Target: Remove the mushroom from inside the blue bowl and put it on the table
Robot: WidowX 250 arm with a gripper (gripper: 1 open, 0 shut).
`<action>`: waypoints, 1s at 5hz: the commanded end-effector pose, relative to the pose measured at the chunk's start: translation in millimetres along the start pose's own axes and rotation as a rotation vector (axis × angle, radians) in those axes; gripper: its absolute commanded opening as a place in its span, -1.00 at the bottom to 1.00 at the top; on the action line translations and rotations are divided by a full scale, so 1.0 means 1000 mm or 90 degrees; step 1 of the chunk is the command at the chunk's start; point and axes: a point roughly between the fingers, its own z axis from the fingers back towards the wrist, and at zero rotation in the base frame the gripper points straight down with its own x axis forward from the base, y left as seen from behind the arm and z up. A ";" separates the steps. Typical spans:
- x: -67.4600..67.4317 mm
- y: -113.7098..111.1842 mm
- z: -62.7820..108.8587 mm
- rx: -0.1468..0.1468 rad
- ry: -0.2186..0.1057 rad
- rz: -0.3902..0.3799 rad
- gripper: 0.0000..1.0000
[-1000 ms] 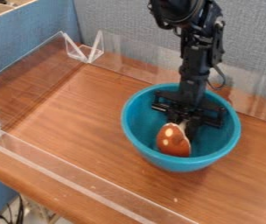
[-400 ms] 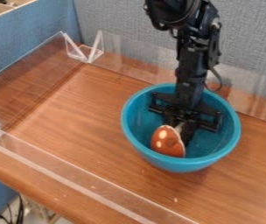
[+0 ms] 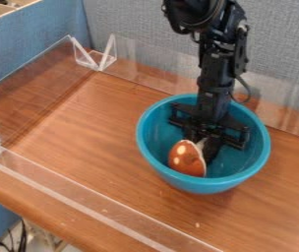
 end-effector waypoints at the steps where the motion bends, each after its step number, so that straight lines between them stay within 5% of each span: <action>1: -0.004 0.014 0.031 -0.005 -0.052 -0.025 -1.00; 2: -0.013 0.028 0.040 -0.007 -0.058 -0.046 -1.00; 5: -0.017 0.053 0.042 -0.020 -0.069 0.004 -1.00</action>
